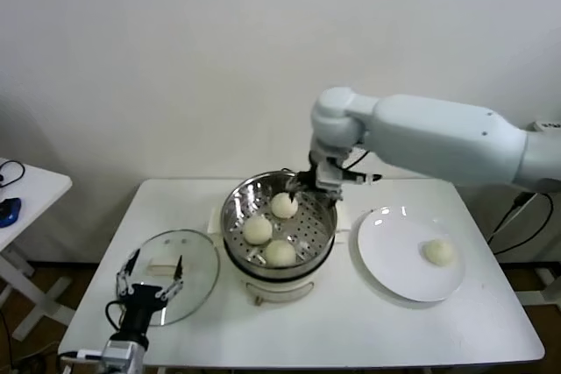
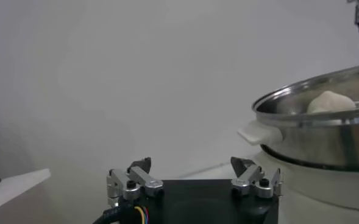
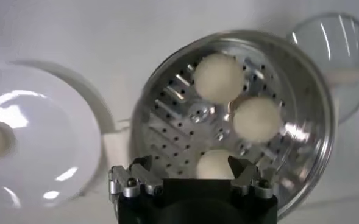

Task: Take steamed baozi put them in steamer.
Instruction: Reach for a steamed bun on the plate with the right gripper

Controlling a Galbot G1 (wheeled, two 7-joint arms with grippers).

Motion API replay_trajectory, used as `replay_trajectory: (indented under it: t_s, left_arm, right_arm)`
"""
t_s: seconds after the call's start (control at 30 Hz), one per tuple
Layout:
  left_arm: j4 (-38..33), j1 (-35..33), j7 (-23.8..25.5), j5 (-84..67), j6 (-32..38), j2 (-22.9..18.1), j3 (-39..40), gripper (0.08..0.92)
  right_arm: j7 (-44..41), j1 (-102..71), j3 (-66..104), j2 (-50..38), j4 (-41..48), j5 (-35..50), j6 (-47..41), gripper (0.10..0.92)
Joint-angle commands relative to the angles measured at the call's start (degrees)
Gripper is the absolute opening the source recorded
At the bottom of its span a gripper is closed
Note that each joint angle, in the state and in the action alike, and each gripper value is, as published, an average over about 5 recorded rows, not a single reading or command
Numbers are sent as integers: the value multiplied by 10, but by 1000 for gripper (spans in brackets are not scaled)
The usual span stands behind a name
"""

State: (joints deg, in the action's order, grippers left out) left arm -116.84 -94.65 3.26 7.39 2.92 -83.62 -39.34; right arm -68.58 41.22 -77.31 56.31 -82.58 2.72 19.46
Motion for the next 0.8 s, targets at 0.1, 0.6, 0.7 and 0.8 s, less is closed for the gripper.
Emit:
replay_trajectory:
  t_s: [0.1, 0.6, 0.7, 0.8]
  left_arm:
    - [-2, 2, 1, -2, 1, 3, 5, 823]
    - [-11, -13, 2, 0, 6, 3, 3, 823]
    - [-11, -15, 2, 1, 6, 3, 1, 823]
    - [-10, -16, 2, 2, 6, 2, 1, 823]
  right_arm:
    - [5, 20, -74, -205, 64, 172, -153, 823]
    - [-4, -313, 200, -238, 232, -56, -128, 823]
    - [-4, -347, 227, -225, 256, -83, -125, 823]
    - [-4, -371, 248, -212, 279, -106, -119, 823]
